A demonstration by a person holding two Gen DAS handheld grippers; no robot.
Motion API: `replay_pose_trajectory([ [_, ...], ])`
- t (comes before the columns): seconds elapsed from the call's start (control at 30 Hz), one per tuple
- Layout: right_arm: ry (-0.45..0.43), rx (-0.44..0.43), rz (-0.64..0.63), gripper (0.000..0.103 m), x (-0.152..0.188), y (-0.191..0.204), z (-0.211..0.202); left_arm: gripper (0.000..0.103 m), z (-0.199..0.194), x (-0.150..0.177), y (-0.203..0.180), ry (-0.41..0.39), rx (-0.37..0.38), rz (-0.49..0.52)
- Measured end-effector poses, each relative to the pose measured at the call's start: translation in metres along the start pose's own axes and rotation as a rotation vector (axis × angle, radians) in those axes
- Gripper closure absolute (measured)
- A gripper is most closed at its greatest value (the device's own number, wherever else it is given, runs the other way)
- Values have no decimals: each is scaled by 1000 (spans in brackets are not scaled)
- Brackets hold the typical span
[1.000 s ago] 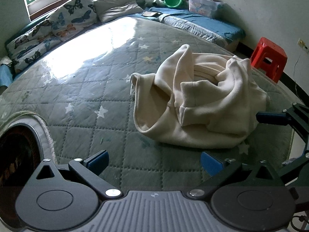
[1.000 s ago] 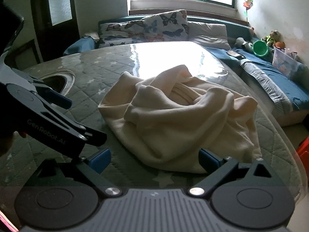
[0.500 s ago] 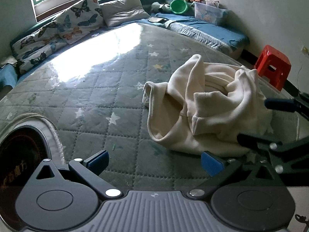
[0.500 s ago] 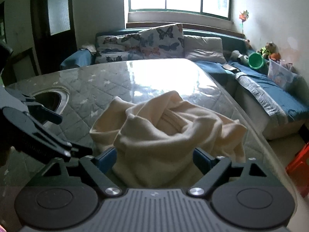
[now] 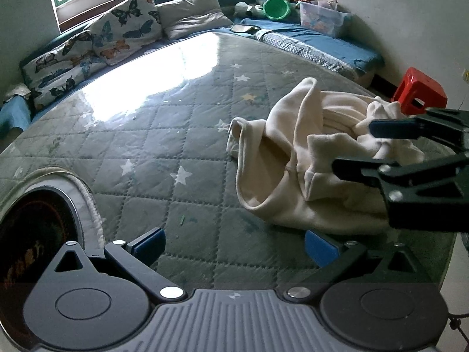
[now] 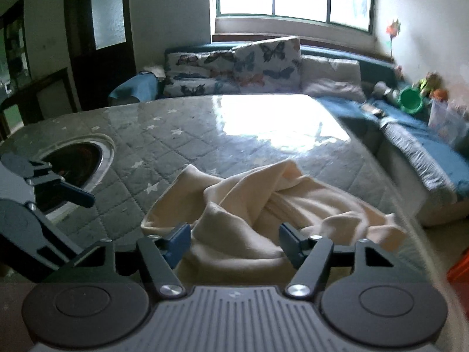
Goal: Fold clothes
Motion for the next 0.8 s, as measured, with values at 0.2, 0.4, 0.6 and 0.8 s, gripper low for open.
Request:
replay_pose_trajectory([
  [0.2,32,-13,14,46,2,-1,15,0,3,3,0,9,-2,-1],
  [0.4,43,-57,62,76,7,-6,20,0,0,5,3,6,-7,-1],
  [0.6,24,-83,77,87,12,-9,-2,0,-3,6,14,-3,-15,-29],
  [0.8,39,-158,61,89,28,-2,-33,0,-8,4,27,-22,-40,-50],
])
Point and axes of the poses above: each gripper's, at about its wrist camera, not at the fingertips, and z roughly the way its jaws point, y to its left, x to its underside, the point moved 6 cm from there along z, roughly the way its jaws point, and after that the axes turned 4 degrees about x, right-handed, at the moved point
